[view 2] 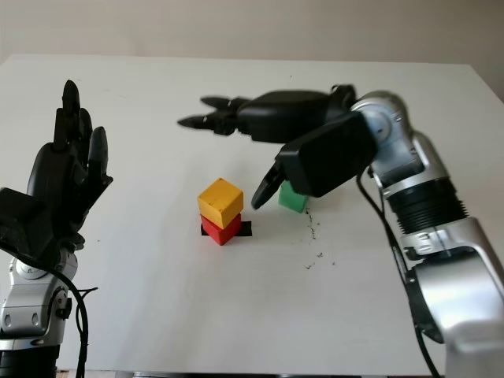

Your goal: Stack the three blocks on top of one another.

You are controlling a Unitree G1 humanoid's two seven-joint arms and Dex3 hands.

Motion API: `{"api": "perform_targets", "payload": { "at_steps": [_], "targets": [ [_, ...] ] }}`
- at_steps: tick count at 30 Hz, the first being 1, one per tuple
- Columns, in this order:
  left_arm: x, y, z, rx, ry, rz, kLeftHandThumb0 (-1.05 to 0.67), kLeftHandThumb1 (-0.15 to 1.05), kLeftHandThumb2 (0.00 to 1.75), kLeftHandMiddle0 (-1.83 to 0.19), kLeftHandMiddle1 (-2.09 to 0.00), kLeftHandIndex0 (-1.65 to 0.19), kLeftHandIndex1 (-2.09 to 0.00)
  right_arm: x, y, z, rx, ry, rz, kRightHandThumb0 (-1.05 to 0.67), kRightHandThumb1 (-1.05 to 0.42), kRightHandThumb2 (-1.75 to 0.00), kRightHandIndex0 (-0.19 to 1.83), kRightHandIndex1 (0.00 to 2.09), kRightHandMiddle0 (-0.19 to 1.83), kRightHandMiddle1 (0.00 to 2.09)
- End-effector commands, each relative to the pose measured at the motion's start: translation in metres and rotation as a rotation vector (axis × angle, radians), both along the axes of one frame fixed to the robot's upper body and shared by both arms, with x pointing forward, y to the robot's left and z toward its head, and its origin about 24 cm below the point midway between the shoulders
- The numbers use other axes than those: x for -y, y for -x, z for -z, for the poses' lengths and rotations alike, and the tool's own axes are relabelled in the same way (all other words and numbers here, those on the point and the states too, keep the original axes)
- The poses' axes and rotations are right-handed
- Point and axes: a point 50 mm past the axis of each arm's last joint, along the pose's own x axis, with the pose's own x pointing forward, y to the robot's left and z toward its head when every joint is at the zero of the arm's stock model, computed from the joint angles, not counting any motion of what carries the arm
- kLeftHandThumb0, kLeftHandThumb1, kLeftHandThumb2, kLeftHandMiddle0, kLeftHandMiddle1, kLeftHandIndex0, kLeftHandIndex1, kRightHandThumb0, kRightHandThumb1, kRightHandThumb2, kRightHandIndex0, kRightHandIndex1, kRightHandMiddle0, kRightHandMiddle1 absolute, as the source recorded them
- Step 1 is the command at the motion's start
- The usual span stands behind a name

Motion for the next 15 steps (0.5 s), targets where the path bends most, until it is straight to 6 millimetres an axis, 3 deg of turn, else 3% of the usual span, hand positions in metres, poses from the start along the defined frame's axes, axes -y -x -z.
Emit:
{"api": "perform_targets", "payload": {
  "at_steps": [1,4,7,15],
  "targets": [
    [0.0,0.002,-0.001,0.004,-0.004,0.0,-0.85,1.05,0.62,0.19,0.0,0.19,-0.03,0.014,0.0,-0.02,0.069,-0.006,0.047,-0.76,-0.9,-0.06,-0.19,0.0,0.01,0.14],
    [0.001,0.002,-0.001,0.003,-0.003,-0.001,-0.86,1.05,0.61,0.19,-0.01,0.19,-0.03,0.041,-0.002,-0.035,0.138,0.034,0.141,-0.75,-0.88,-0.05,-0.19,0.01,0.11,0.18],
    [0.001,0.001,-0.001,0.005,-0.006,0.003,-0.85,1.05,0.61,0.19,-0.01,0.19,-0.04,0.055,-0.003,-0.038,0.175,0.092,0.196,-0.76,-0.87,-0.05,-0.18,0.03,0.17,0.2],
    [0.0,-0.001,-0.001,0.002,0.0,0.007,-0.84,1.05,0.62,0.19,-0.01,0.19,-0.03,0.069,-0.002,-0.018,0.182,0.294,0.223,-0.7,-0.85,-0.05,-0.12,0.06,0.26,0.19]
  ]
}}
